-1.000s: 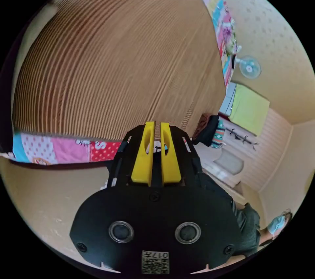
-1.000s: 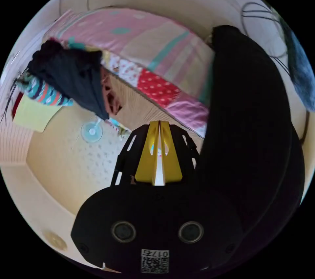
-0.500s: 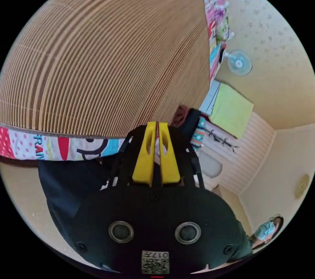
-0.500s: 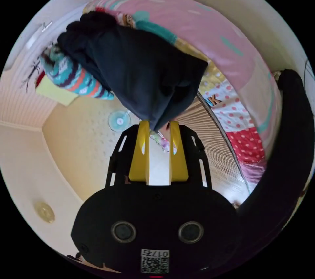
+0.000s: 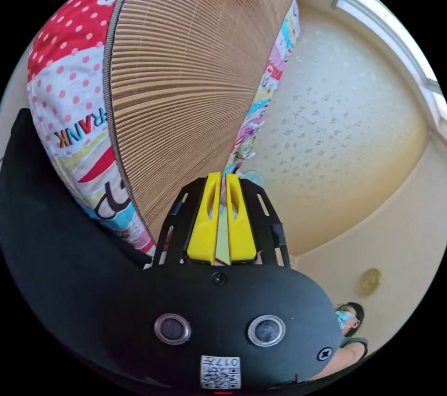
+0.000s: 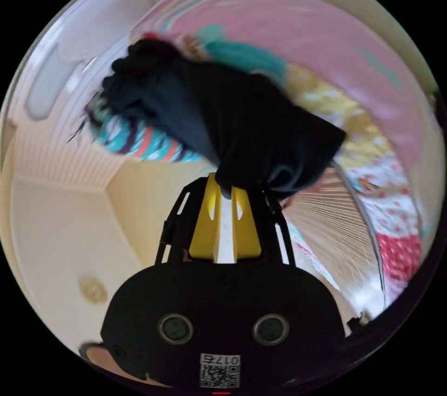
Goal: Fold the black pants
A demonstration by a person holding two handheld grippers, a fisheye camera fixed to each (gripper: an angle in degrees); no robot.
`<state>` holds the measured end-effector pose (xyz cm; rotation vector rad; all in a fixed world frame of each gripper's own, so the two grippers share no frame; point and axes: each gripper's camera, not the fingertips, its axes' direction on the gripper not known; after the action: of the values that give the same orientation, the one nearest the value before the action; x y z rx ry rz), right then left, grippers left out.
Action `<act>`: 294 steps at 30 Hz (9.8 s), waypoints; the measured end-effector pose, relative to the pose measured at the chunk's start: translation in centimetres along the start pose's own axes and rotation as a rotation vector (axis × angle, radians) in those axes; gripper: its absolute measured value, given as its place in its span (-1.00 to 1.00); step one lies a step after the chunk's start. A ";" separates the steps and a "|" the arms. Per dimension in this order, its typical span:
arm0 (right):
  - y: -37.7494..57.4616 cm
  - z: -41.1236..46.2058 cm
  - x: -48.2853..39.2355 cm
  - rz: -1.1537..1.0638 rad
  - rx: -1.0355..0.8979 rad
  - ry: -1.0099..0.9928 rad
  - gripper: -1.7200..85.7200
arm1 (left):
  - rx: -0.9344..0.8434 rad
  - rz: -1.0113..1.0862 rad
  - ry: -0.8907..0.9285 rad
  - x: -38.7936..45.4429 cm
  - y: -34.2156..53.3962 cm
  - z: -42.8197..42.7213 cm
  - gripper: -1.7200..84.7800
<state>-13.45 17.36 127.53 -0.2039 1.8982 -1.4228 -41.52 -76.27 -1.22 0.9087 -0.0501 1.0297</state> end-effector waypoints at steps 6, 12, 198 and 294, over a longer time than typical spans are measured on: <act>4.1 3.0 -5.4 -0.470 -0.454 -0.393 -0.94 | 0.001 0.032 0.113 -3.1 -2.8 -0.9 -0.97; 16.6 6.9 -13.3 -0.906 -0.978 -0.201 -0.96 | -0.304 0.270 -0.019 -1.2 -7.7 5.2 -0.94; 8.9 2.0 7.5 -0.088 -0.484 0.479 -0.91 | -0.151 0.052 -0.817 13.7 1.9 12.0 -0.60; 39.5 -5.9 -17.1 -0.852 -0.830 1.201 -0.91 | 0.135 0.182 -0.701 26.6 21.4 17.2 -0.88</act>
<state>6.55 45.64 101.23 -0.7382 3.6761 -1.1877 -36.84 -64.59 34.89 1.3742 -0.6662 0.8427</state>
